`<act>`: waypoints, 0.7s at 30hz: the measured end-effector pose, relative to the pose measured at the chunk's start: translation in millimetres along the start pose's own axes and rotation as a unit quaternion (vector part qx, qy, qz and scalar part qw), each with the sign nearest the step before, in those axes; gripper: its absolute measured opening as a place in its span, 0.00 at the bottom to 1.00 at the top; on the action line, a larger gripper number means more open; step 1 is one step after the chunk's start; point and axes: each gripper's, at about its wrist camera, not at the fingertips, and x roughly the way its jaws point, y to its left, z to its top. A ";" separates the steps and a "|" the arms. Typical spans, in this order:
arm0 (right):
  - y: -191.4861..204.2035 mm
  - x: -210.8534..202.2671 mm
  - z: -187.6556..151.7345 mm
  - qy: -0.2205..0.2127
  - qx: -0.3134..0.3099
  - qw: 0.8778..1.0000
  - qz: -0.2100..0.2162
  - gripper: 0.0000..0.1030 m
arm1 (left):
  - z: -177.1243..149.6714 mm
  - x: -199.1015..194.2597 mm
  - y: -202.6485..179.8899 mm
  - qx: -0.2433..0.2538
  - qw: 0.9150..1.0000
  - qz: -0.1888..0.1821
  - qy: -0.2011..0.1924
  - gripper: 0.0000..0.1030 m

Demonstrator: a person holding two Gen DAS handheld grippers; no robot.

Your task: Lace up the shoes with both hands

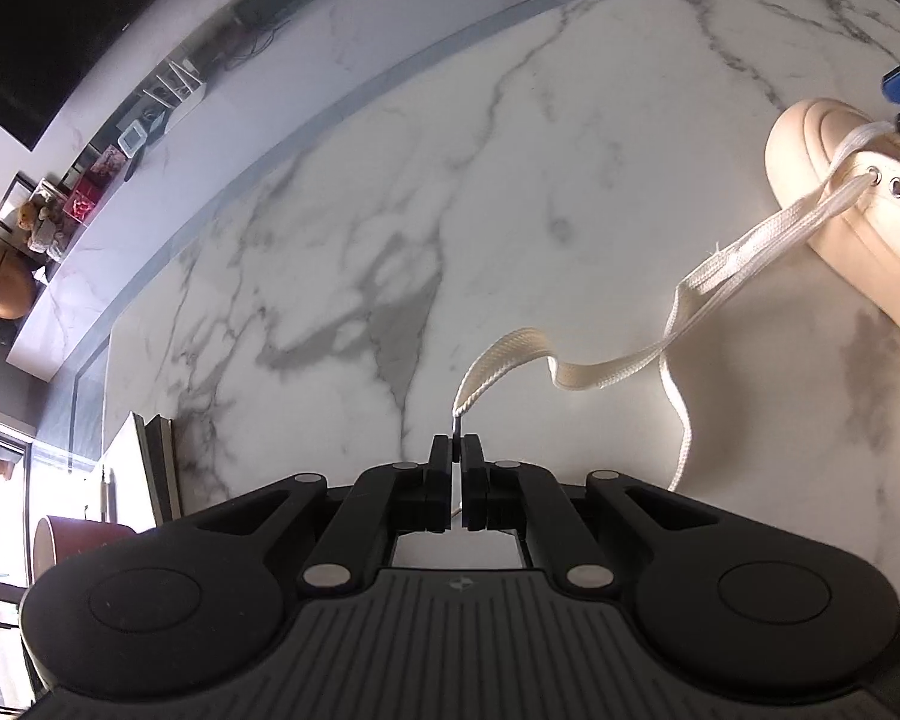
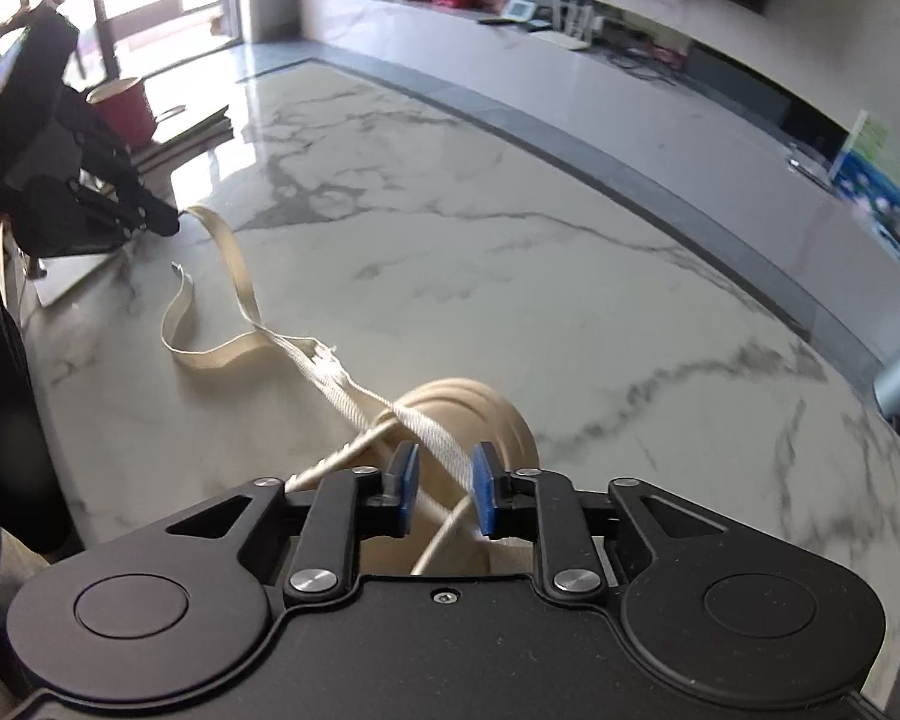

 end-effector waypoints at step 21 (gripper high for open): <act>-78.6 -16.4 -64.5 0.085 0.125 0.976 -0.156 0.01 | -14.9 15.4 12.1 -0.004 0.999 0.023 0.031 0.02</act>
